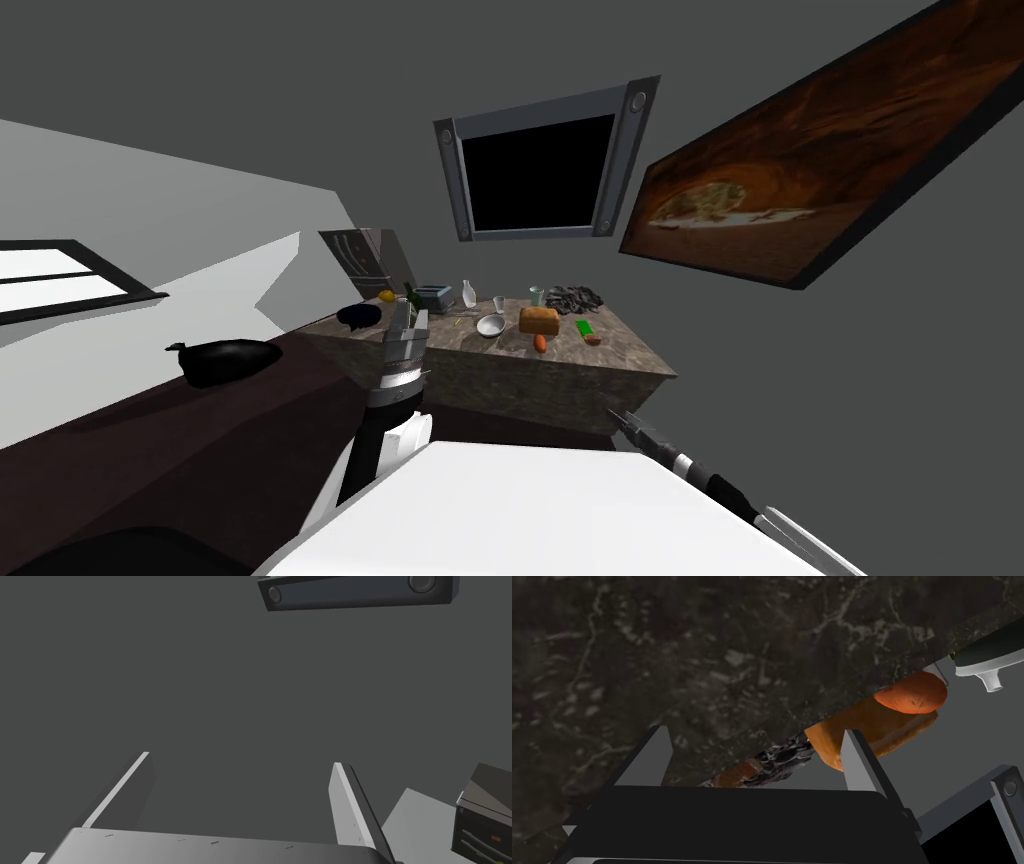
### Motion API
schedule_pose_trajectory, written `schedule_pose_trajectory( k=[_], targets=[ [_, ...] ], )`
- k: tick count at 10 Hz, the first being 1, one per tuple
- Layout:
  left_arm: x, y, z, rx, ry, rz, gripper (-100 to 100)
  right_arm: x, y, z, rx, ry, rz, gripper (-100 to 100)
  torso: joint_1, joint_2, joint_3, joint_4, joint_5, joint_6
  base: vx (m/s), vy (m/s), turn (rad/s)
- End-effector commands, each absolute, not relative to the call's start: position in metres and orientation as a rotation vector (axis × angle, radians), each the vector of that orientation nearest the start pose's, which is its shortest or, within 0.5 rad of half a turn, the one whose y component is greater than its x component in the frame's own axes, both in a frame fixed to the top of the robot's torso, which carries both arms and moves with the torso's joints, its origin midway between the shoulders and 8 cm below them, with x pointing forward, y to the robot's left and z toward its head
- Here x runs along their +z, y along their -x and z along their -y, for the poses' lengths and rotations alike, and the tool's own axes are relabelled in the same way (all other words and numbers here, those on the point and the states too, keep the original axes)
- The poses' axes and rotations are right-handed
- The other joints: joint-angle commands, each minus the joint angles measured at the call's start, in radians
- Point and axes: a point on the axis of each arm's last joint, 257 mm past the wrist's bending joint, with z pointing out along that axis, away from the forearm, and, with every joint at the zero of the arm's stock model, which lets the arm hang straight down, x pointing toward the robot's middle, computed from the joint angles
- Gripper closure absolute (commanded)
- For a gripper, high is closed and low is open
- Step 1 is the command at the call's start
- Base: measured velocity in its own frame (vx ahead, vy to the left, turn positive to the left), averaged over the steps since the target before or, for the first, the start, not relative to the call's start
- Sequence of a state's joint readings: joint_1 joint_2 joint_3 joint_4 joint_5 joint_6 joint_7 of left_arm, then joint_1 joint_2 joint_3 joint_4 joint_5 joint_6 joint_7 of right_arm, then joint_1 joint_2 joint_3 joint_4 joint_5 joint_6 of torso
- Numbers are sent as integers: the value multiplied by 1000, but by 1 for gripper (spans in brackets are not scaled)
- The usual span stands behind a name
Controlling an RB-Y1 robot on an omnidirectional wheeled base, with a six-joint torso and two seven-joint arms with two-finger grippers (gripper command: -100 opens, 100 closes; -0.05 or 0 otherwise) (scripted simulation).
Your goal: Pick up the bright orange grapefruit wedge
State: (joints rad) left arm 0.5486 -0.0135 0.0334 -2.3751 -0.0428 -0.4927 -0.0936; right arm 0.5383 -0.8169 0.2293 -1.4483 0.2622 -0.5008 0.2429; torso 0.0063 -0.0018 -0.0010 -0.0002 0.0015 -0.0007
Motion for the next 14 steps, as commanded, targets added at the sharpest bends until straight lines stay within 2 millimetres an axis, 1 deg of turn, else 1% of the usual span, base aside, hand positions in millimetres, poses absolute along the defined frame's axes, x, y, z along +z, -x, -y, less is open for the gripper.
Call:
schedule_pose_trajectory(
  k=[1,2,3,4,5,6,7,8,9,10,11,12,13,14],
  targets=[
    [50,-321,-286,-1145,564,-617,0,-419,-262,391,491,-130,-2138,-100,0,0,0,0,0,0,28,79,98],
    [50,-321,-287,-1144,564,-617,0,-433,-244,404,446,-58,-2202,-100,-1,0,0,0,0,1,27,86,209],
    [50,-321,-286,-1145,564,-617,0,-439,-236,421,408,-61,-2232,-100,-1,1,0,0,0,0,23,73,102],
    [50,-321,-287,-1144,564,-617,0,-440,-235,422,406,-63,-2235,-100,-2,1,0,0,0,1,14,32,-21],
    [50,-321,-287,-1144,564,-617,0,-450,-215,440,354,19,-2300,-100,-4,2,1,0,-1,1,22,65,230],
    [50,-321,-286,-1145,564,-617,0,-454,-207,455,320,14,-2326,-100,-2,1,1,0,0,0,27,66,126],
    [50,-321,-287,-1144,564,-617,0,-461,-186,475,266,99,-2390,-100,-2,1,0,0,0,1,36,82,205],
    [50,-321,-286,-1145,564,-617,0,-462,-180,488,237,99,-2409,-100,-1,0,0,0,0,0,29,74,129],
    [50,-321,-287,-1144,564,-617,0,-462,-179,490,232,96,-2412,-100,-1,1,0,0,0,1,16,41,-9],
    [50,-321,-287,-1144,564,-617,0,-466,-158,512,177,181,-2474,-100,-3,2,1,0,-1,1,26,77,225],
    [50,-321,-286,-1145,564,-617,0,-465,-152,527,145,183,-2492,-100,-2,1,1,0,0,0,34,73,117],
    [50,-321,-287,-1144,564,-617,0,-469,-128,547,95,252,-2550,-100,-2,1,0,0,0,1,43,84,194],
    [50,-321,-287,-1144,564,-617,0,-462,-126,563,58,273,-2565,-100,-1,0,0,0,0,0,34,77,145],
    [50,-321,-287,-1144,564,-617,0,-459,-103,591,-8,351,-2625,-100,-1,1,0,0,0,1,34,93,228]
  ],
)
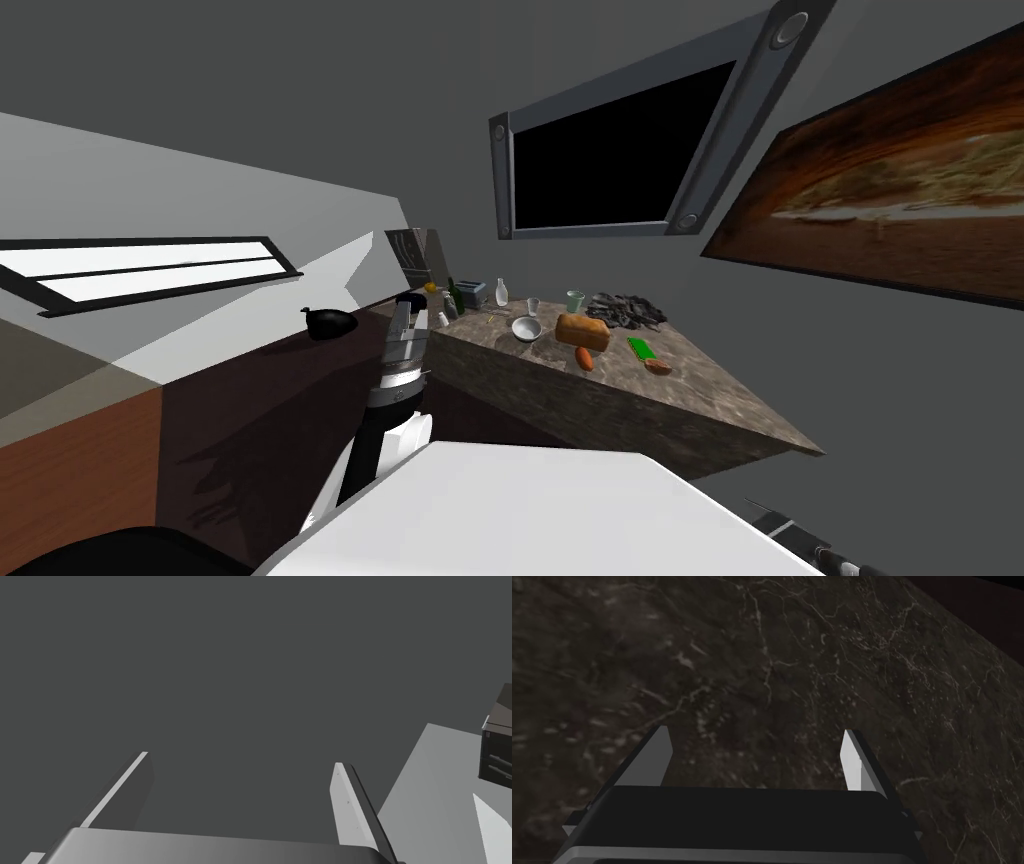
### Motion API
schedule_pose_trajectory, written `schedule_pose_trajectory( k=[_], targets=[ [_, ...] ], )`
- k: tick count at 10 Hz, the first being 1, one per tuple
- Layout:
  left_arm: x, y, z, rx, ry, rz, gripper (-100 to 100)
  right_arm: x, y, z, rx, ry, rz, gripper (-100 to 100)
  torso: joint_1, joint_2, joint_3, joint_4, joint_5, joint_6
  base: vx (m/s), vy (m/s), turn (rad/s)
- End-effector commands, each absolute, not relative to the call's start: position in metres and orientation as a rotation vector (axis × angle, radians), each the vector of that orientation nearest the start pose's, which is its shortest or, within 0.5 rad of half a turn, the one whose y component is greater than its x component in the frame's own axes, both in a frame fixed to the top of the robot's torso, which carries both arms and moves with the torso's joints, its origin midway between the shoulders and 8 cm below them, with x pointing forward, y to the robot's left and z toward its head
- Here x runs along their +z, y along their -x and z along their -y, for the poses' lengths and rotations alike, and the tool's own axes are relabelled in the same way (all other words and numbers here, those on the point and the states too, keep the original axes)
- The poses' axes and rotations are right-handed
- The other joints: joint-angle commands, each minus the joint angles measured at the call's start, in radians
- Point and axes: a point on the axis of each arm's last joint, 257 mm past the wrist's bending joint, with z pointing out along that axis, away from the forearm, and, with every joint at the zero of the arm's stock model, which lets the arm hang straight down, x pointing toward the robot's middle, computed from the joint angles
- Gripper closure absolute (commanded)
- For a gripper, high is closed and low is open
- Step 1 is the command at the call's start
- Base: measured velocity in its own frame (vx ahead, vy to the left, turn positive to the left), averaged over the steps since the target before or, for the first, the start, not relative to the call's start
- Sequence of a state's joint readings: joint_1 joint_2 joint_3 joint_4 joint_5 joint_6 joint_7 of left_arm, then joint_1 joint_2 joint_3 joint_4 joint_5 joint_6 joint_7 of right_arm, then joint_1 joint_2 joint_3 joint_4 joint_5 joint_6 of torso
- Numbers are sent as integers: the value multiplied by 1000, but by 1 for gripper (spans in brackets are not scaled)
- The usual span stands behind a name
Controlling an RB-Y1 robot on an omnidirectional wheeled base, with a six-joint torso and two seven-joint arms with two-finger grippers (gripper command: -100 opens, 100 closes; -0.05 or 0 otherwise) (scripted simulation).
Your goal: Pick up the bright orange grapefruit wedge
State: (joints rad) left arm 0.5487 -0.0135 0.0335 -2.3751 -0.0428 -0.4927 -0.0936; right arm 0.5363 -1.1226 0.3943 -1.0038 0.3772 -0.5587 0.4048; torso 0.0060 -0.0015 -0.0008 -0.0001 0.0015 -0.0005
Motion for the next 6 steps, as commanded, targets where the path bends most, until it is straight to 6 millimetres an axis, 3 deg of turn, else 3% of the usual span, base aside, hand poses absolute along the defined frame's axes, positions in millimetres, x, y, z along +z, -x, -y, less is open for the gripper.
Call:
schedule_pose_trajectory(
  k=[1,2,3,4,6],
  targets=[
    [50,-321,-287,-1145,564,-617,0,-454,-103,599,-28,363,-2631,-100,0,0,0,0,0,0,35,72,106],
    [50,-321,-287,-1144,564,-617,0,-454,-103,599,-28,363,-2631,-100,-1,0,0,0,0,1,15,31,-16],
    [50,-321,-287,-1144,564,-617,0,-446,-80,629,-100,441,-2688,-100,-3,2,1,0,0,1,27,69,222],
    [50,-321,-287,-1144,564,-617,0,-442,-82,634,-110,452,-2690,-100,-2,1,1,0,0,0,30,56,146],
    [50,-321,-287,-1144,564,-617,0,-428,-64,664,-183,539,-2737,-100,-1,1,0,0,0,0,34,64,157]
  ],
)
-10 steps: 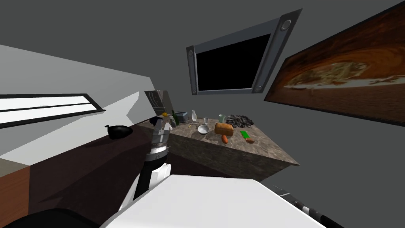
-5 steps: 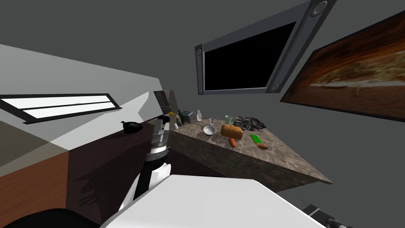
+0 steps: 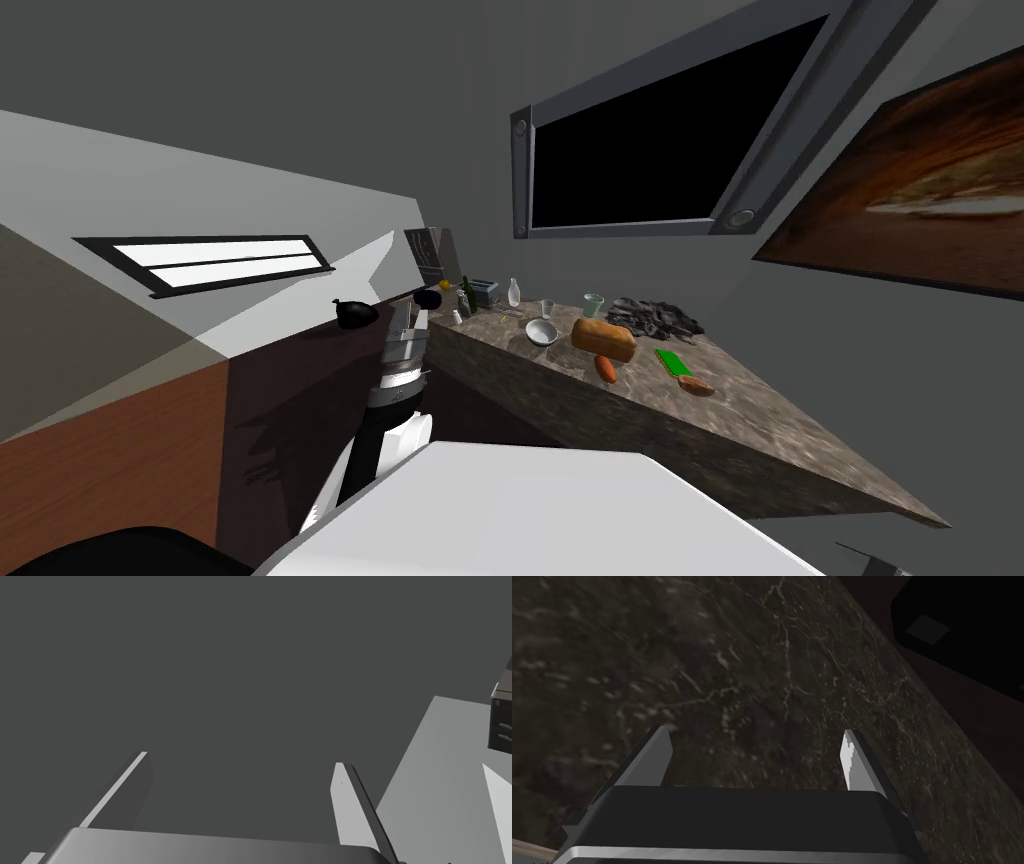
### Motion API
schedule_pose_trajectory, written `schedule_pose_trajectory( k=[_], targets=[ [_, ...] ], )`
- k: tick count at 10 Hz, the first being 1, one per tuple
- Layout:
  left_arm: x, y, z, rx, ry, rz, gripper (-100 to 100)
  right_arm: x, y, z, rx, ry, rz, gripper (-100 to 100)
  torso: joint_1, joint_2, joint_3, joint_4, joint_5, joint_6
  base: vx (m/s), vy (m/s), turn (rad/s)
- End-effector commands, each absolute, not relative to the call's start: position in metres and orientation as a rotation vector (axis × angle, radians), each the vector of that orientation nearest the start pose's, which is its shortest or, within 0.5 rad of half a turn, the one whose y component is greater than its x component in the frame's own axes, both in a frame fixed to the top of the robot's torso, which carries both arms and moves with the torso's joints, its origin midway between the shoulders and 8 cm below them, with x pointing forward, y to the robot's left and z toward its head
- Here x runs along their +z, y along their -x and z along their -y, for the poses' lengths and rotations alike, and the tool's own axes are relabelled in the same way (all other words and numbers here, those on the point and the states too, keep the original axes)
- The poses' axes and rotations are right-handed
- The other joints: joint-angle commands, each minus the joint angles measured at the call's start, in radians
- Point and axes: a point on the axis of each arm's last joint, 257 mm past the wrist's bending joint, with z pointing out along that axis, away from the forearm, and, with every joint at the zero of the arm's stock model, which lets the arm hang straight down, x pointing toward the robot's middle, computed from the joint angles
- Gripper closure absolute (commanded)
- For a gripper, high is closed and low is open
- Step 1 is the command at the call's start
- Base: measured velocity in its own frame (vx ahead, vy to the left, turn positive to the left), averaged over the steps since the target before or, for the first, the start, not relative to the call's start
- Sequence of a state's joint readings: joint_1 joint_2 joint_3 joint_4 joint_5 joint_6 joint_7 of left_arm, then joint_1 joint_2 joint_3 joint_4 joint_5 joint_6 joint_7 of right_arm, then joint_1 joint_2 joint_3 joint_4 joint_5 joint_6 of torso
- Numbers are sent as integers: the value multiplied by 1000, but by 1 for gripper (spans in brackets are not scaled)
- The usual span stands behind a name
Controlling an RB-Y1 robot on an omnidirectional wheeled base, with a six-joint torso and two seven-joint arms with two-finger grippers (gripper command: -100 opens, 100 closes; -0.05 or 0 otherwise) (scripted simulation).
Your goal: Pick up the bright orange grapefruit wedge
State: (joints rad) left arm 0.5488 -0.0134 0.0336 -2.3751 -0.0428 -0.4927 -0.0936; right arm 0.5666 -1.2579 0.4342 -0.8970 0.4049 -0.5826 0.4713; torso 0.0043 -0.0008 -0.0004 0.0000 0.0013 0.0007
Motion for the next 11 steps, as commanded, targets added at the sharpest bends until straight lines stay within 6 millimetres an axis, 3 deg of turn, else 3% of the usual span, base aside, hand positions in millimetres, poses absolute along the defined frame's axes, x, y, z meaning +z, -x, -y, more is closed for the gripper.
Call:
schedule_pose_trajectory(
  k=[1,2,3,5,7,8,10,11],
  targets=[
    [50,-321,-287,-1144,564,-617,0,-413,-47,692,-254,612,-2783,-100,0,0,0,0,0,0,53,65,195],
    [50,-321,-287,-1144,564,-617,0,-411,-47,695,-262,616,-2784,-100,0,-1,-1,0,0,-1,44,51,152],
    [50,-321,-287,-1144,564,-617,0,-394,-33,720,-326,684,-2821,-100,0,-1,0,0,0,0,40,68,212],
    [50,-321,-287,-1144,564,-617,0,-393,-33,721,-329,687,-2821,-100,0,0,0,0,0,0,22,32,72],
    [50,-321,-287,-1144,564,-617,0,-360,-11,763,-445,800,-2879,-100,-1,1,1,0,0,-1,25,49,293],
    [50,-321,-287,-1144,564,-617,0,-360,-11,763,-445,800,-2879,-100,0,0,0,0,0,-1,42,43,116],
    [50,-321,-287,-1144,564,-617,0,-334,4,792,-534,874,-2917,-100,0,-1,0,0,0,-1,50,49,273],
    [50,-321,-287,-1144,564,-617,0,-337,2,789,-522,879,-2912,-100,0,-1,-1,0,0,-1,31,24,136]
  ],
)
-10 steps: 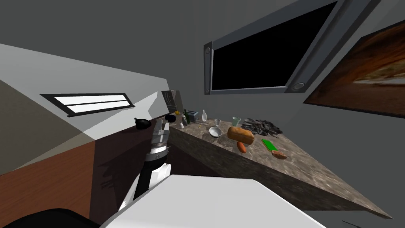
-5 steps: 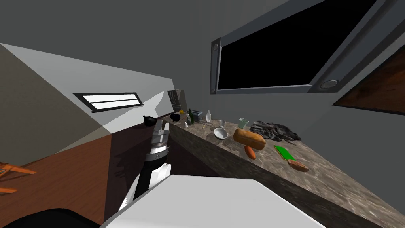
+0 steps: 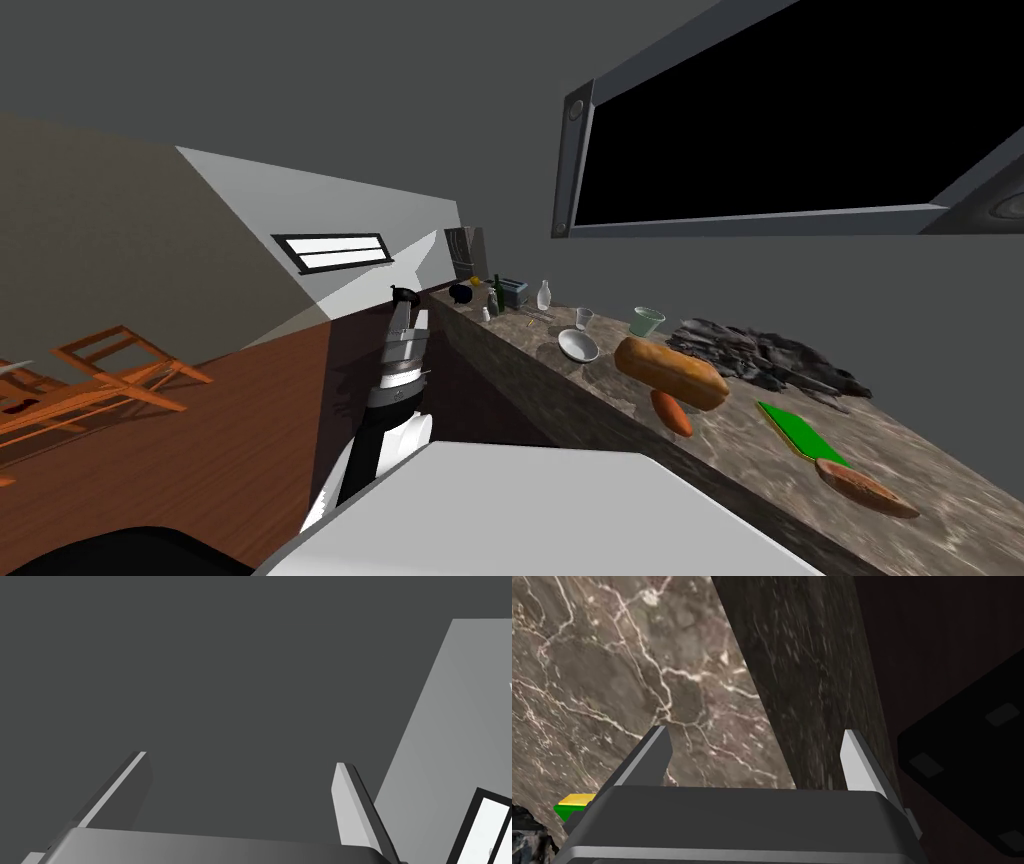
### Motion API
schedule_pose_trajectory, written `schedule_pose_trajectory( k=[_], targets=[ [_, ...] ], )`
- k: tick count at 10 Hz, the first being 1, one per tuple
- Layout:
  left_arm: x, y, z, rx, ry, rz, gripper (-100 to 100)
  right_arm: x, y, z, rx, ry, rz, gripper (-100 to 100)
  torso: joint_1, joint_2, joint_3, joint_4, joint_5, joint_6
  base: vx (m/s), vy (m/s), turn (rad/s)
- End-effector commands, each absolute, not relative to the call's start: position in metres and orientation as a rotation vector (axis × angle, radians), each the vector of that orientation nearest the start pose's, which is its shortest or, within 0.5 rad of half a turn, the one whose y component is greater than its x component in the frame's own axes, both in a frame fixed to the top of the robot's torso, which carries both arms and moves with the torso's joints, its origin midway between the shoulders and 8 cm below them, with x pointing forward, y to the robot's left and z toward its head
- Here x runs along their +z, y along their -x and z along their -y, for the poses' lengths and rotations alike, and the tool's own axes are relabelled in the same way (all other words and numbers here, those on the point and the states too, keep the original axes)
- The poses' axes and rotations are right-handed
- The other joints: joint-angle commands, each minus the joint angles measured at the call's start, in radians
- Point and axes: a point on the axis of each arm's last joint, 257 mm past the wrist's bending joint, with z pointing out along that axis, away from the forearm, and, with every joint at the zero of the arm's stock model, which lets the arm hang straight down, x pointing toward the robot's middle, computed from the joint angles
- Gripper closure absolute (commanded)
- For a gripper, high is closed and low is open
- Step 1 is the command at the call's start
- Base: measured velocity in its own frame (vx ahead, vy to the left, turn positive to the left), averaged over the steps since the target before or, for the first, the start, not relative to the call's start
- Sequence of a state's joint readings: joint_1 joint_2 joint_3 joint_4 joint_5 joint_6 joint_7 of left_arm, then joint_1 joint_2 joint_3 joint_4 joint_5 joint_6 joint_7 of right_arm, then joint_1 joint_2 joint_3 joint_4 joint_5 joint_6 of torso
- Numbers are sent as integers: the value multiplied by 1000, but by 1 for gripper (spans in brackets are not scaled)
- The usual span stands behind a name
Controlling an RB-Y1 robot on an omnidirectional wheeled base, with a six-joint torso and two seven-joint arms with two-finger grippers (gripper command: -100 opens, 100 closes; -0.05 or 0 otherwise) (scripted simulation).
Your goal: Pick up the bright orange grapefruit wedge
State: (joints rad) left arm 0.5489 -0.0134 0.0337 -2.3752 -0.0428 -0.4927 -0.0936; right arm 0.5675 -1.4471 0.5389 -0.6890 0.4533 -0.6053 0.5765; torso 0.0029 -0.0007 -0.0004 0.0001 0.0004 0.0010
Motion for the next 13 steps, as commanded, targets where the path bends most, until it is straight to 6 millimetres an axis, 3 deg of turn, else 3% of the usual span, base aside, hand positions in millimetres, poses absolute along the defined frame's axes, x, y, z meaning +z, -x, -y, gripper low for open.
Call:
schedule_pose_trajectory(
  k=[1,4,6,7,8,9,10,11,12,13],
  targets=[
    [50,-321,-287,-1144,564,-618,0,-324,9,802,-567,901,-2928,-100,0,0,0,0,0,0,26,22,201],
    [50,-321,-287,-1144,564,-618,0,-304,18,823,-639,940,-2949,-100,0,-1,-1,0,0,-1,45,26,309],
    [50,-321,-287,-1144,564,-618,0,-304,21,825,-646,944,-2954,-100,-1,0,0,0,0,-1,31,13,287],
    [50,-321,-287,-1144,564,-618,0,-314,24,817,-616,935,-2955,-100,-1,0,0,0,0,0,28,14,310],
    [50,-321,-287,-1144,564,-618,0,-309,22,820,-629,939,-2954,-100,-1,1,0,0,0,-1,13,2,69],
    [50,-321,-287,-1144,564,-618,0,-310,22,819,-627,939,-2953,0,-1,2,1,1,0,1,4,0,-11],
    [50,-321,-287,-1144,564,-618,0,-322,29,815,-626,928,-2961,-100,-1,3,2,1,0,1,8,-35,65],
    [50,-321,-287,-1144,564,-618,0,-322,29,815,-626,928,-2961,-100,-3,3,2,1,-1,1,12,-48,43],
    [50,-321,-287,-1144,564,-618,0,-334,36,811,-623,917,-2969,-100,-4,3,2,1,-1,1,-18,-36,83],
    [50,-321,-287,-1144,564,-618,0,-327,33,813,-621,922,-2966,-100,-4,5,3,1,-2,1,-13,-11,24]
  ],
)
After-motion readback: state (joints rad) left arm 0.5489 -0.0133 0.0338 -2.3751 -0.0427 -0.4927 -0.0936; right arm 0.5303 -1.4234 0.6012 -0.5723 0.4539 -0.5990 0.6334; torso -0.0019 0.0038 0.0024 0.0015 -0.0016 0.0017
